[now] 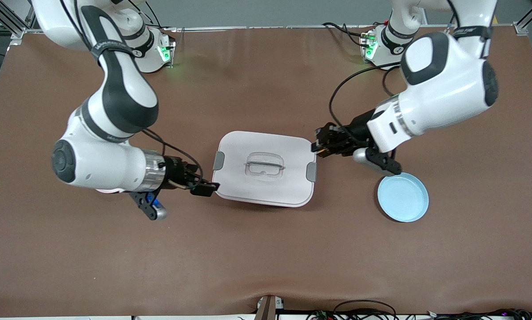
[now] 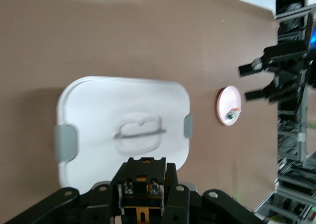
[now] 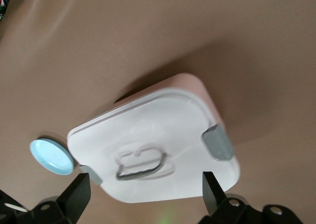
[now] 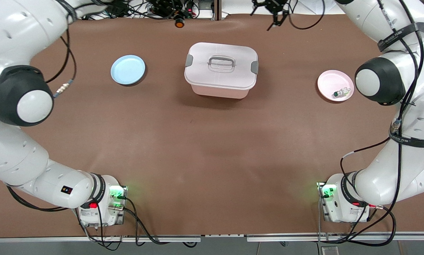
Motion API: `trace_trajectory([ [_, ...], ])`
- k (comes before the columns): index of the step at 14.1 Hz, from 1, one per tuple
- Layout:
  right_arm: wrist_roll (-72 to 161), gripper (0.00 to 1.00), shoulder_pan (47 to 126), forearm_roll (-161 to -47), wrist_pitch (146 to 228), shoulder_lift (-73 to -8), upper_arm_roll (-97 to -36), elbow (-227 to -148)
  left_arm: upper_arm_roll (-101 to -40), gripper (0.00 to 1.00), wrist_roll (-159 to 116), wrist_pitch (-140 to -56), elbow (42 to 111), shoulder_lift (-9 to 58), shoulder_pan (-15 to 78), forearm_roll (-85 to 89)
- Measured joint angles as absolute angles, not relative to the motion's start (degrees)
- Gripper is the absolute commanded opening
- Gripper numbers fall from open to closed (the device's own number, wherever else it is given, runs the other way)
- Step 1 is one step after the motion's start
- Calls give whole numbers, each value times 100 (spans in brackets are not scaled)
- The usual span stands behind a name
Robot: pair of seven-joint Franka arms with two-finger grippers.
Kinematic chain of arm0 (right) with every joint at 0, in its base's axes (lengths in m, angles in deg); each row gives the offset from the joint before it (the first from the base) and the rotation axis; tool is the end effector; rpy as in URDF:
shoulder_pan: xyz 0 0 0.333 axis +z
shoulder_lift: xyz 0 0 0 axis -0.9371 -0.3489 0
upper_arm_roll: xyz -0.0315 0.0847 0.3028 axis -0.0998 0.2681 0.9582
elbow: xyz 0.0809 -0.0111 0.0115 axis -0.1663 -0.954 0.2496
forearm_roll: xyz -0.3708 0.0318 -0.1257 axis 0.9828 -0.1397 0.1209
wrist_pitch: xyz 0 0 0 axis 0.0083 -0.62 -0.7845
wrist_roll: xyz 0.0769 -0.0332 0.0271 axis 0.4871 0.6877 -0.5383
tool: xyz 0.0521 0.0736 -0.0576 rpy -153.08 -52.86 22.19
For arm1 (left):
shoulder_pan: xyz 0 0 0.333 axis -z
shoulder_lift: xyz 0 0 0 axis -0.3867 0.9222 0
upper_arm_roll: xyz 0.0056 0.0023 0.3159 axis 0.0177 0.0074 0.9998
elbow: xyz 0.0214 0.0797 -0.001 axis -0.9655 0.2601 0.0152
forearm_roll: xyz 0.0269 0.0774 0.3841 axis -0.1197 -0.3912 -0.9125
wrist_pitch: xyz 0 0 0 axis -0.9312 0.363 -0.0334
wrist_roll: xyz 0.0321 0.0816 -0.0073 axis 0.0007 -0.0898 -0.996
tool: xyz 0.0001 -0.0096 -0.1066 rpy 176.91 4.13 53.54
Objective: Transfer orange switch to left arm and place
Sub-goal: 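Pull the left gripper back with the switch while the right gripper retreats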
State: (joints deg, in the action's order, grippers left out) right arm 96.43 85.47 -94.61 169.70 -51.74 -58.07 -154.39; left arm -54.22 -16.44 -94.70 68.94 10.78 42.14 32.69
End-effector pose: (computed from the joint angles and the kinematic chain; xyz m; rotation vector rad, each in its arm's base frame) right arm 0.6788 0.2642 0.4557 -2.5921 0.7756 0.4242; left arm 0.5882 -0.2711 0.5339 2.4606 -0.1376 0.0360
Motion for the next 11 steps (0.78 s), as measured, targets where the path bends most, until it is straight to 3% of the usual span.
trace_trajectory([
  [11,5888,100,7879,-8018,16961,-5172,-5907,-15428,-5367,0,-2214,-6997,6762,63,2773,2243],
])
